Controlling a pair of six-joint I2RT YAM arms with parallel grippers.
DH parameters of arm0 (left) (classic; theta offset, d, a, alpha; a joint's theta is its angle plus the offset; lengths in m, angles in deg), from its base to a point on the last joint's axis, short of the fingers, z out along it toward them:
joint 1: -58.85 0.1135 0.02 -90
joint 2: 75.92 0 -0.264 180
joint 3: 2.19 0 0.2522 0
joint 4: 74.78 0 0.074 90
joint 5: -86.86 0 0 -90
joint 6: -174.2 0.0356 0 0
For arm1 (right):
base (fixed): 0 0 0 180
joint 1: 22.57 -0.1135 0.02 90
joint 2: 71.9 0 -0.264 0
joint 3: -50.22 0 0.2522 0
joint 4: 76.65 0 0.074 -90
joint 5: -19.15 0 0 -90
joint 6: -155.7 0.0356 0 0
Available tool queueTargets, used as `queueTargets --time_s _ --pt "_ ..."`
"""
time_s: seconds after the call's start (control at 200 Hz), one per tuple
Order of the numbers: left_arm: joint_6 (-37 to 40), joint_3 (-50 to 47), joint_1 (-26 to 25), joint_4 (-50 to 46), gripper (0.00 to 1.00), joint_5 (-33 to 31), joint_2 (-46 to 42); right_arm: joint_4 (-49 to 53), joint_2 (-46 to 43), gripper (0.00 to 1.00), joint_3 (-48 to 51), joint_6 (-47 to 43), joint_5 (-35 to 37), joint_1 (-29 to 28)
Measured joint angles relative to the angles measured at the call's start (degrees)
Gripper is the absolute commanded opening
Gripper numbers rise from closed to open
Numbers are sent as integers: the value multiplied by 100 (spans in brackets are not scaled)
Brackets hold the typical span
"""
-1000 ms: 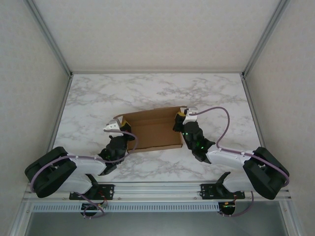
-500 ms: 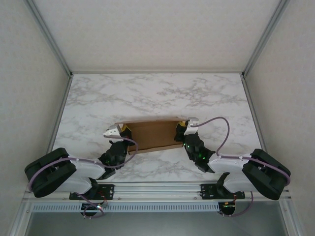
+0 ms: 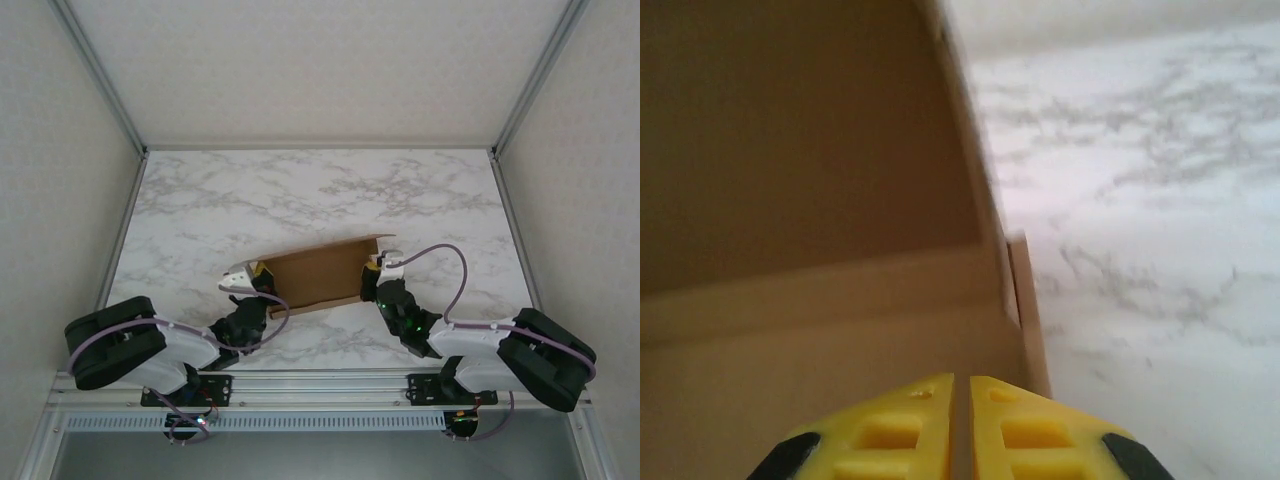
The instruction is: Fold the paper box
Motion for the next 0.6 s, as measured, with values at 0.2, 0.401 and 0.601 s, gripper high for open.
queueTargets --time_s 0.2,0.401,0.601 --pt "-282 369 -411 -26 0 -826 684 396 42 15 92 -9 -2 -24" --pt "-422 688 -708 -433 0 -1388 1025 929 -669 31 92 -177 -46 -37" --pt "-470 743 -745 -621 0 -1480 1064 2052 -3008 41 24 -584 -319 -42"
